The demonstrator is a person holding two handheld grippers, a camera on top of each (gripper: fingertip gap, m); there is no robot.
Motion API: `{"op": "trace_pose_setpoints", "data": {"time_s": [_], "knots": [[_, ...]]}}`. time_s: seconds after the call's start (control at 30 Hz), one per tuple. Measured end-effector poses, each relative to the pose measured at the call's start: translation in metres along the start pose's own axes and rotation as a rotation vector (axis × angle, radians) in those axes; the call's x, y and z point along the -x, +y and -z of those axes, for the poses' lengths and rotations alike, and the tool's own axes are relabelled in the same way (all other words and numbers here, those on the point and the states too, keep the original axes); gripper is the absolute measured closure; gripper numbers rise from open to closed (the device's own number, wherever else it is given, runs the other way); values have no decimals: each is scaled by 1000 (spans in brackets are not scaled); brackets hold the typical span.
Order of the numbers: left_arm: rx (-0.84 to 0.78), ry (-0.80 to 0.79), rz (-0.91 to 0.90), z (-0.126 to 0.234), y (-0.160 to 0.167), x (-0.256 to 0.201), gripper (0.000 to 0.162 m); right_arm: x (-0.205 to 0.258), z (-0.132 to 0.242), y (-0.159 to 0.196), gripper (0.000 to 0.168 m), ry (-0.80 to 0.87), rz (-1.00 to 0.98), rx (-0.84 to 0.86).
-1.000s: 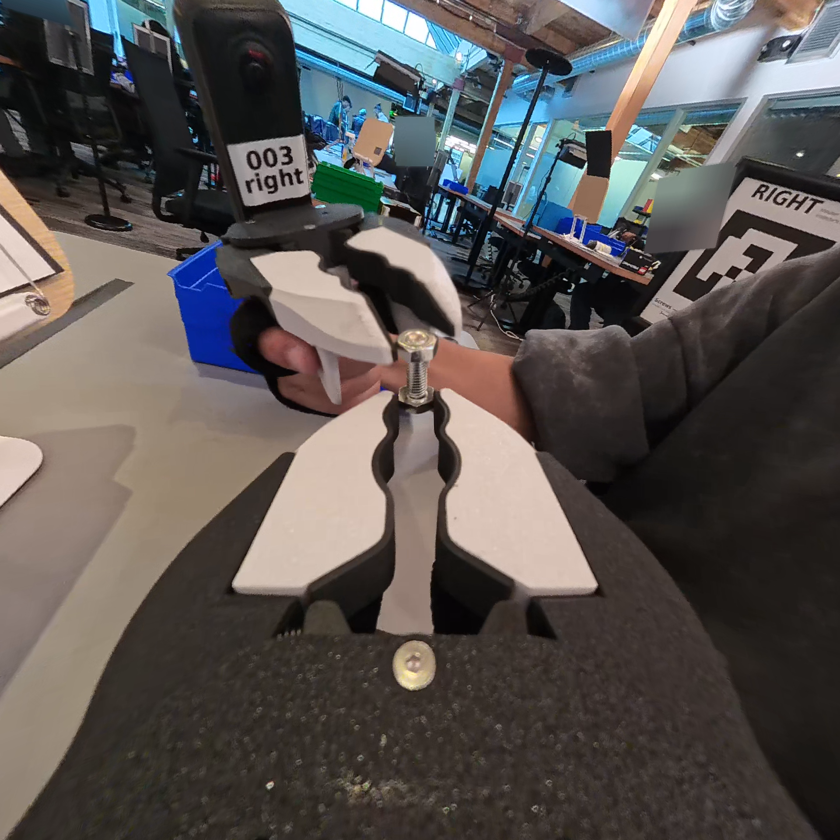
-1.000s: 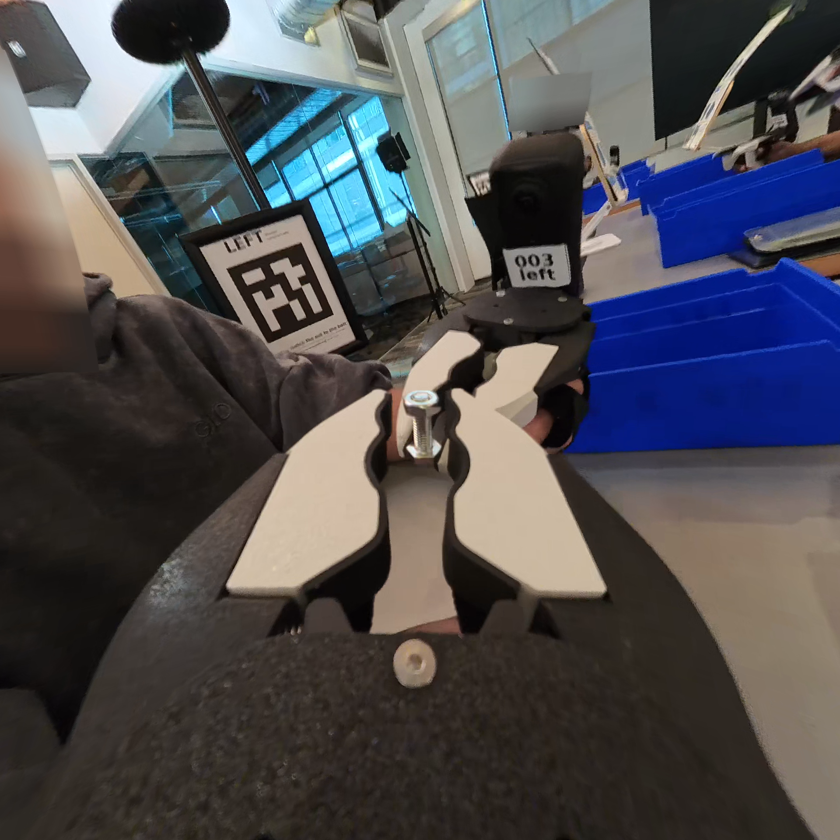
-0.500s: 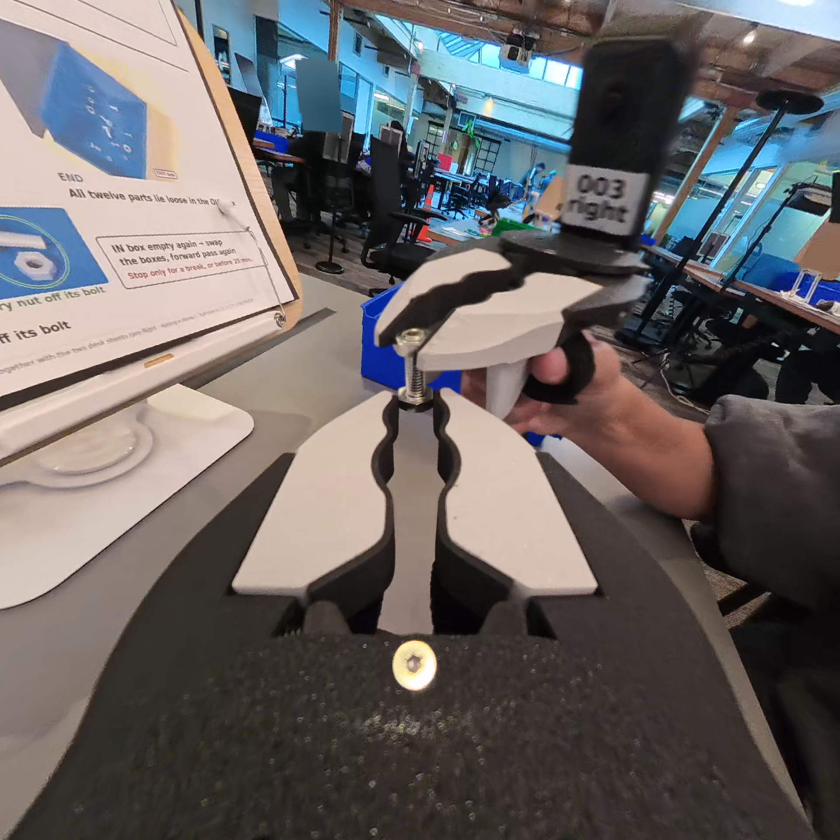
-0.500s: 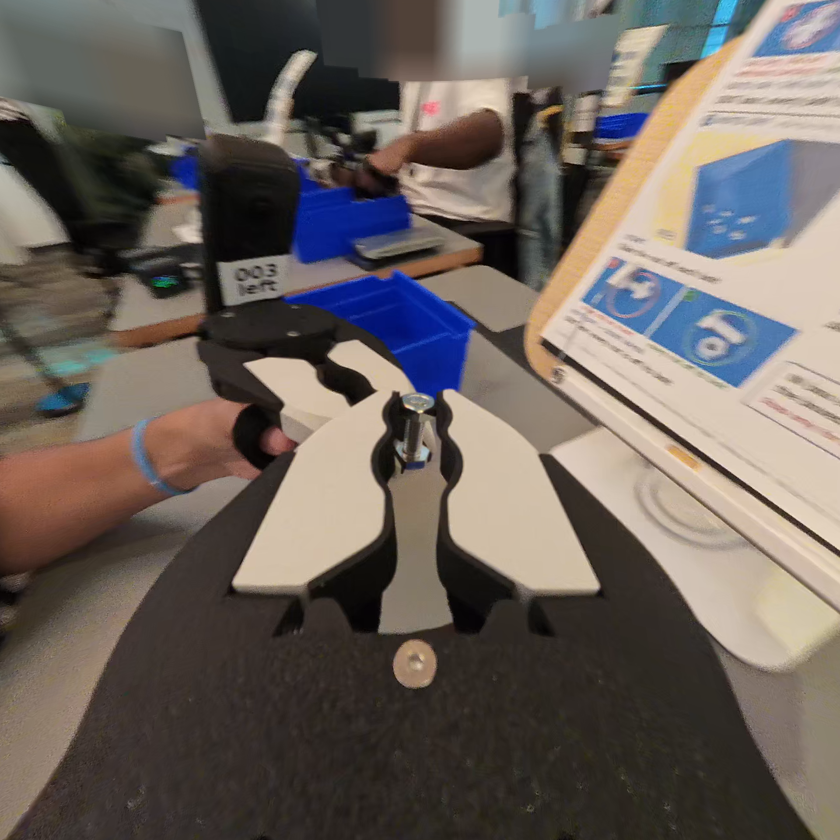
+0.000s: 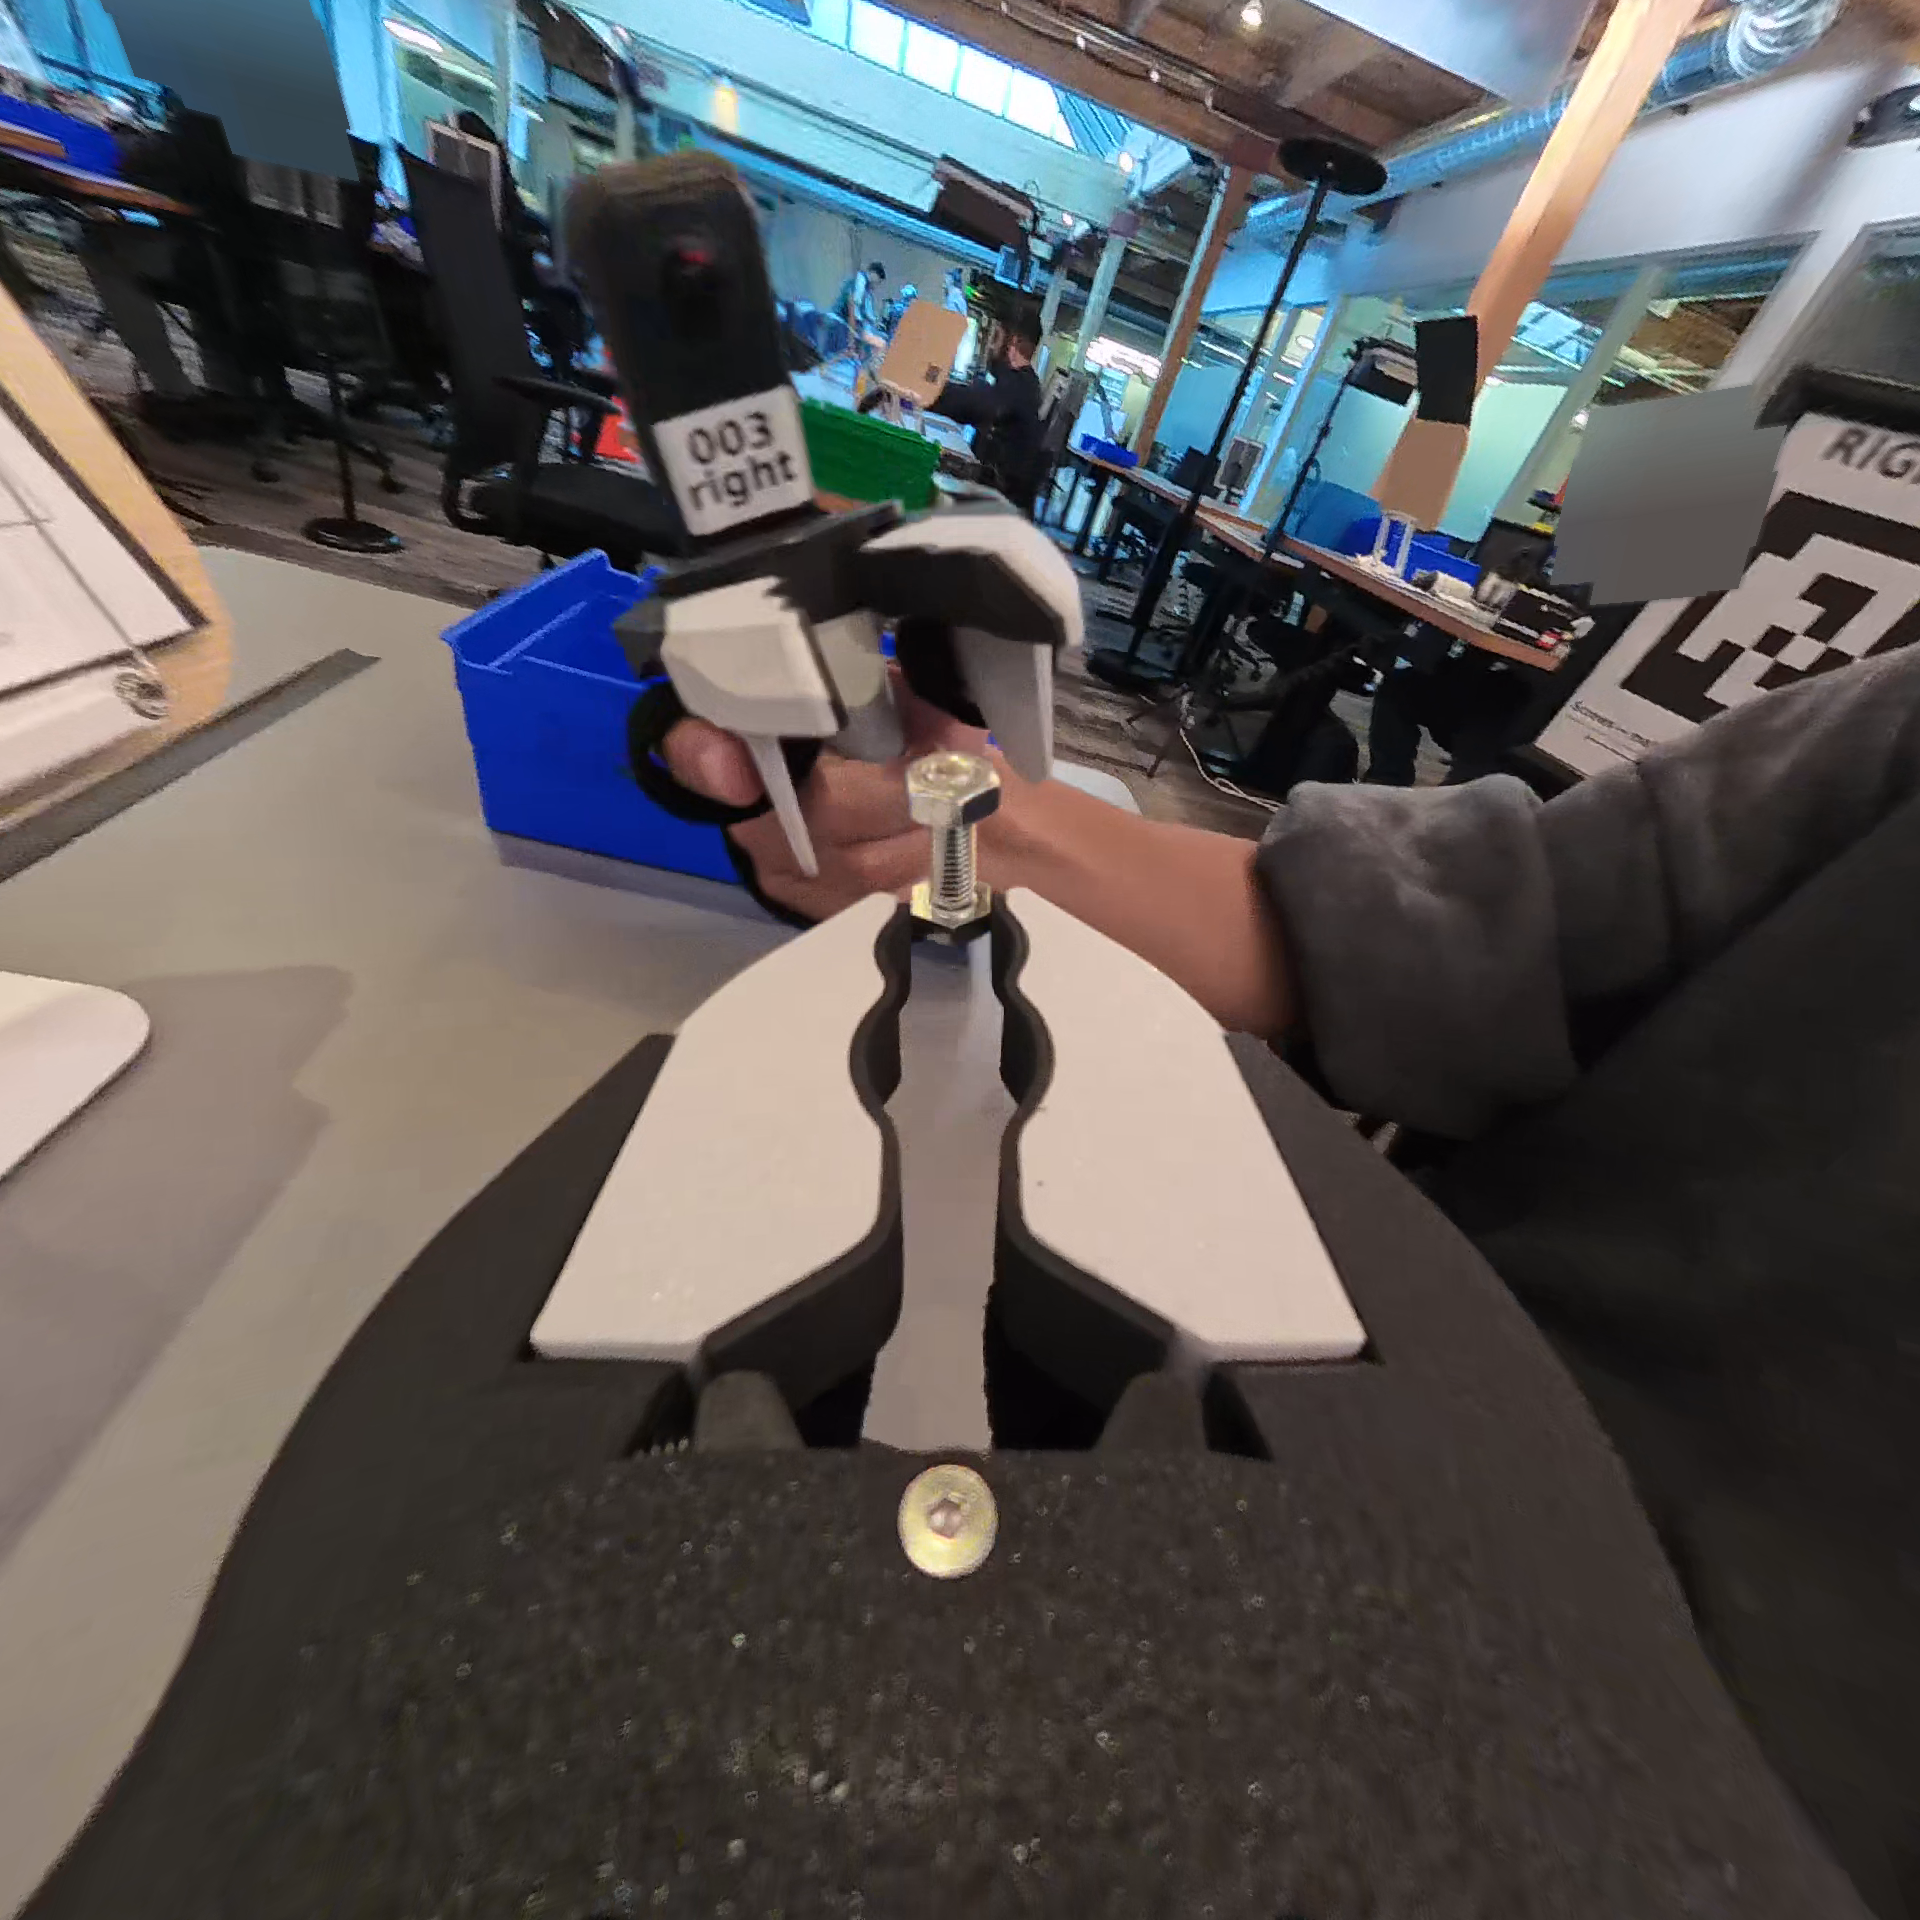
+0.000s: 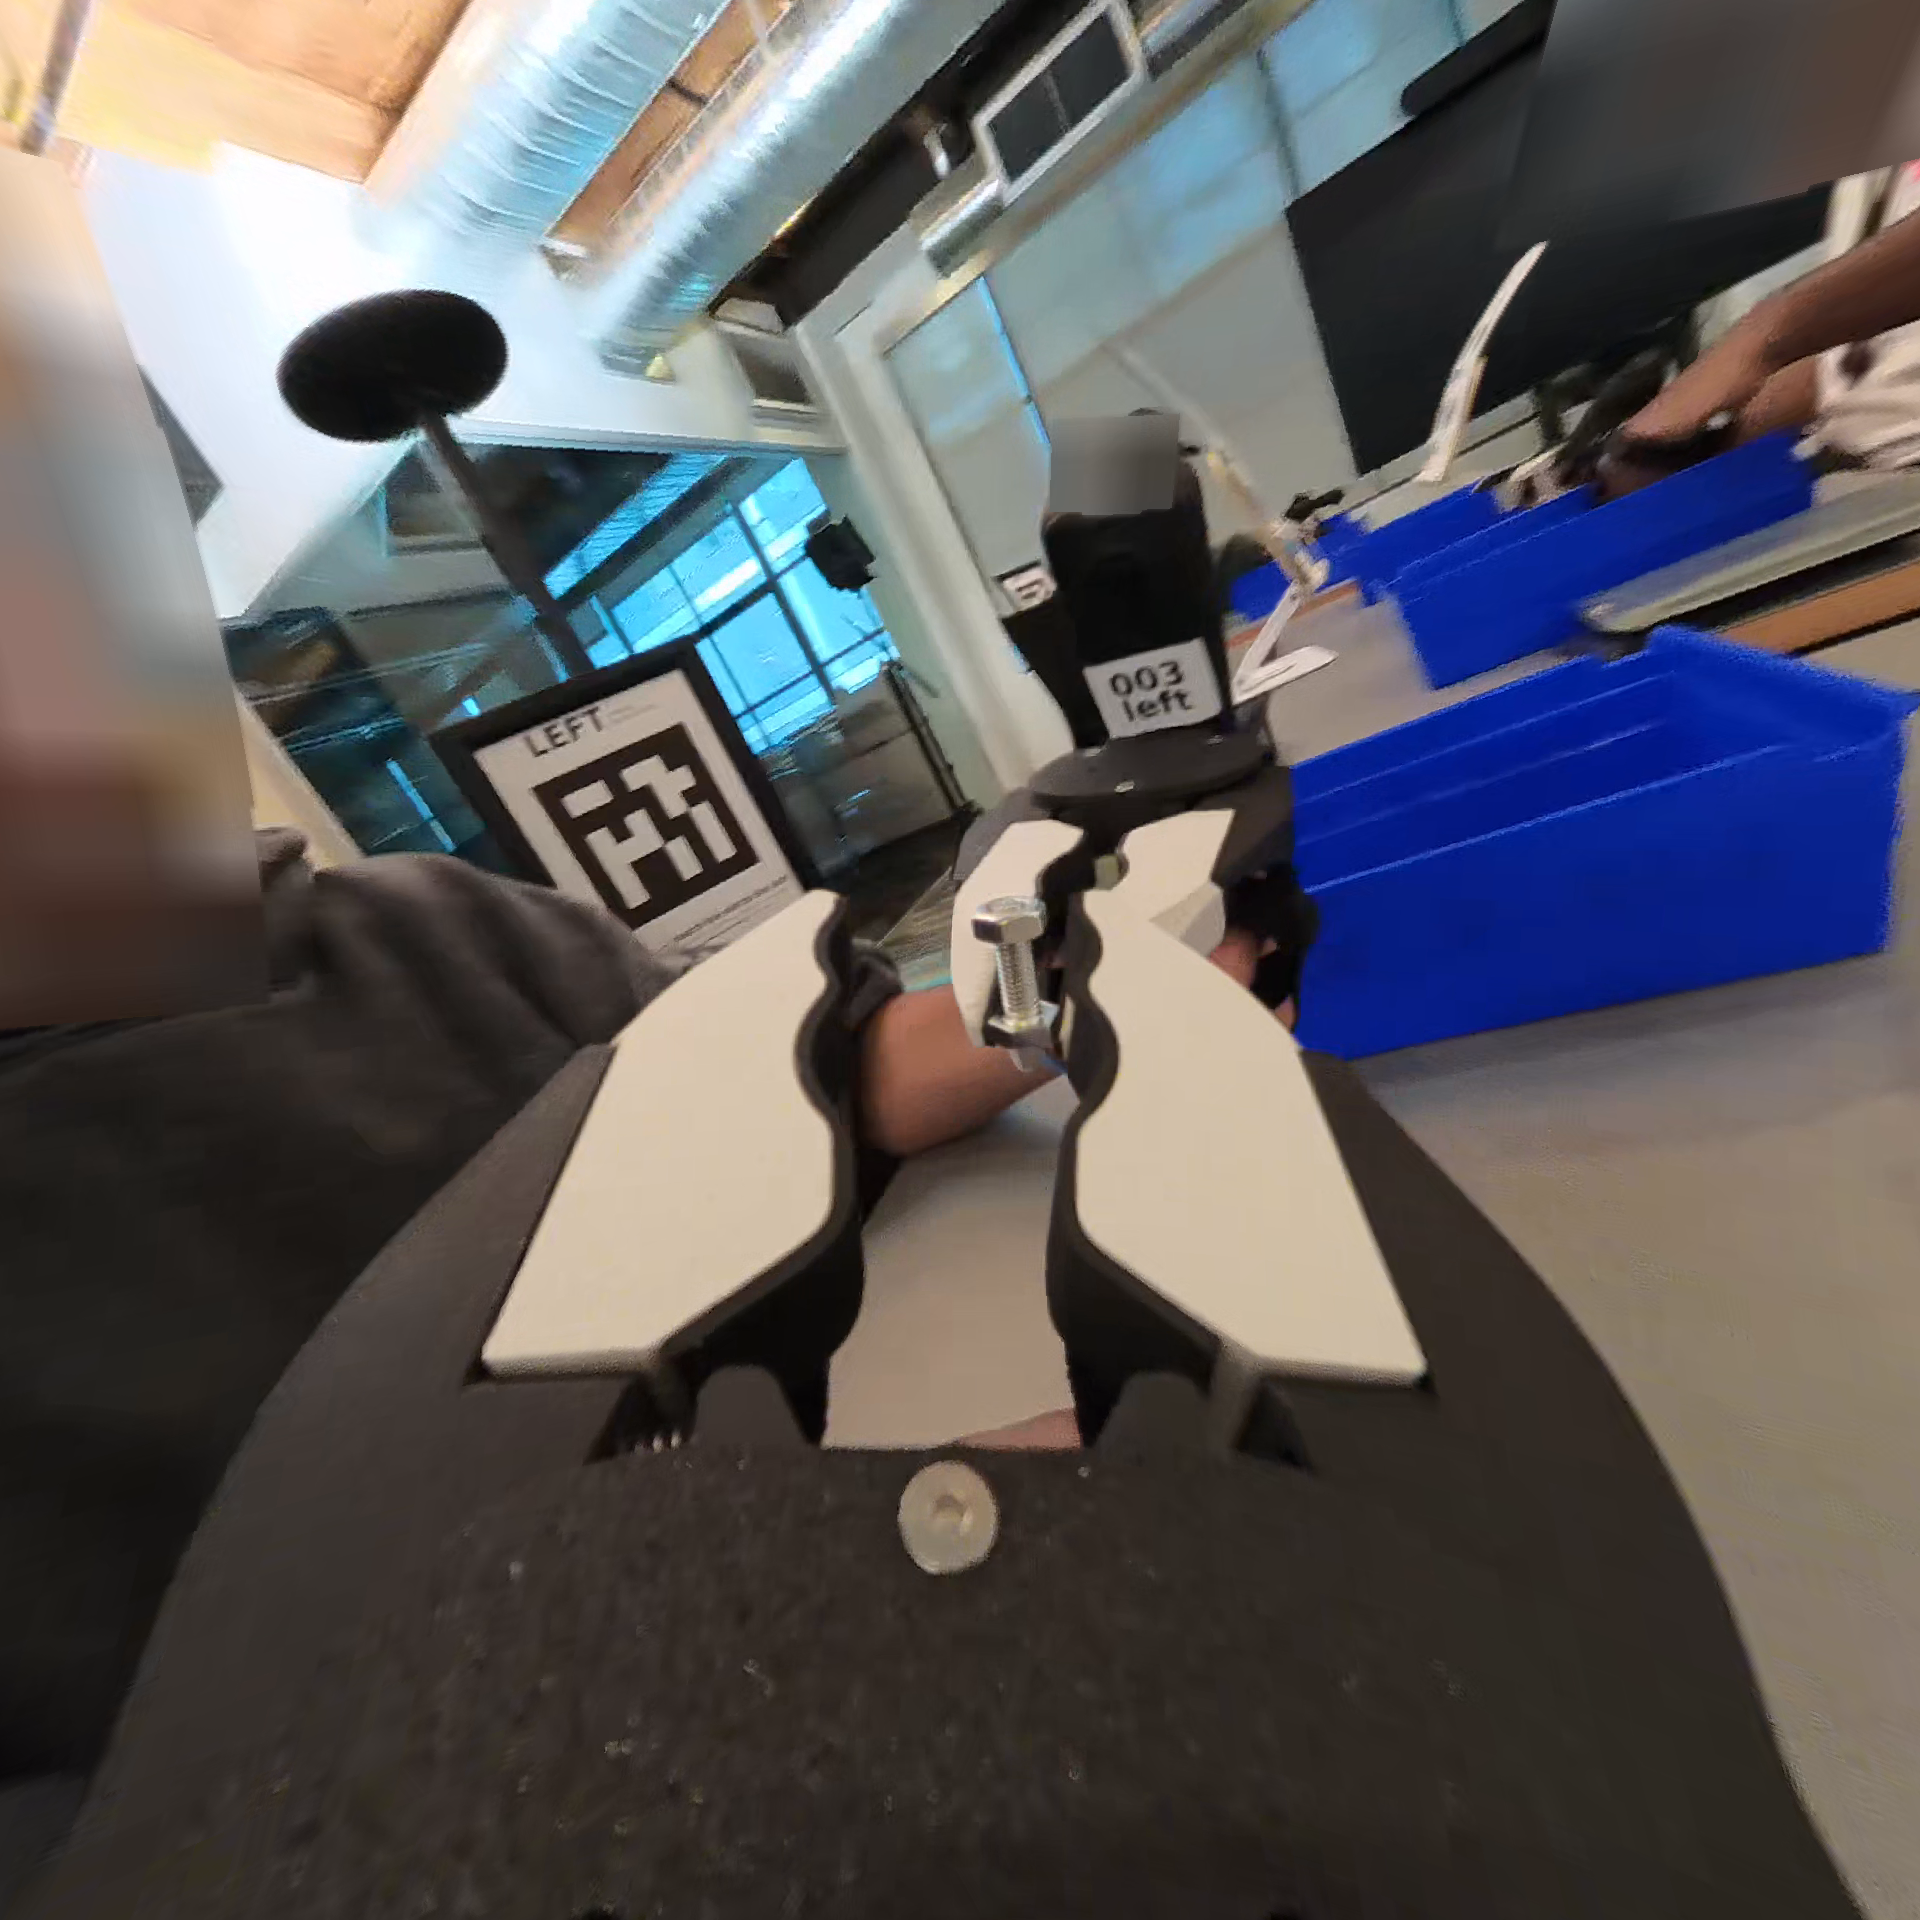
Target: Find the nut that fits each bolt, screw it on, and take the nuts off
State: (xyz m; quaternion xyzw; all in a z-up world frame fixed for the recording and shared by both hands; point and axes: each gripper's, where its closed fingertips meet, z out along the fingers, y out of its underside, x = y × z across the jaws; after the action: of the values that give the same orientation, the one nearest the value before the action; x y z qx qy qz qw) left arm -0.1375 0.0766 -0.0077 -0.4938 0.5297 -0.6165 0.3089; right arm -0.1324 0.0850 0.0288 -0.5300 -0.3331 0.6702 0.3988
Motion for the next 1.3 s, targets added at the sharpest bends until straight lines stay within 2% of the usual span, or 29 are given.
{"op": "trace_pose_setpoints", "data": {"time_s": [0.13,0.23,0.3,0.4,0.53,0.63,0.77,0.87,0.9,1.0,1.07,1.13,1.23,1.3], "knots": [[37,25,20,-7,11,0,148,-3,-11,26,131,-1,27,125],[34,37,29,-9,13,0,148,-10,-13,29,153,58,67,154],[42,2,26,-10,14,4,148,-16,-12,30,154,105,83,178],[8,-119,1,-5,7,21,148,-33,-11,19,154,257,159,139],[-36,-353,-45,7,-2,52,148,-64,-7,2,154,561,274,74],[-44,-468,-63,14,-3,66,148,-81,-5,-4,154,774,311,23],[-23,-495,-64,17,1,72,148,-89,-6,-2,154,965,375,5],[-48,-386,-15,15,-1,62,148,-78,-10,-8,152,837,410,-11],[-41,-338,0,14,0,56,148,-69,-11,-12,144,733,401,-46],[-39,-158,42,6,4,35,148,-51,-5,-12,127,454,237,-72],[-46,-74,50,2,5,23,148,-32,-5,1,135,212,109,-38],[-27,3,53,-1,9,11,148,-18,-3,9,131,44,4,-25],[-33,65,57,-2,7,1,148,-5,-2,17,132,-84,-37,-6],[-18,68,48,-3,9,-1,148,-8,-6,26,130,-64,-42,52]]}}
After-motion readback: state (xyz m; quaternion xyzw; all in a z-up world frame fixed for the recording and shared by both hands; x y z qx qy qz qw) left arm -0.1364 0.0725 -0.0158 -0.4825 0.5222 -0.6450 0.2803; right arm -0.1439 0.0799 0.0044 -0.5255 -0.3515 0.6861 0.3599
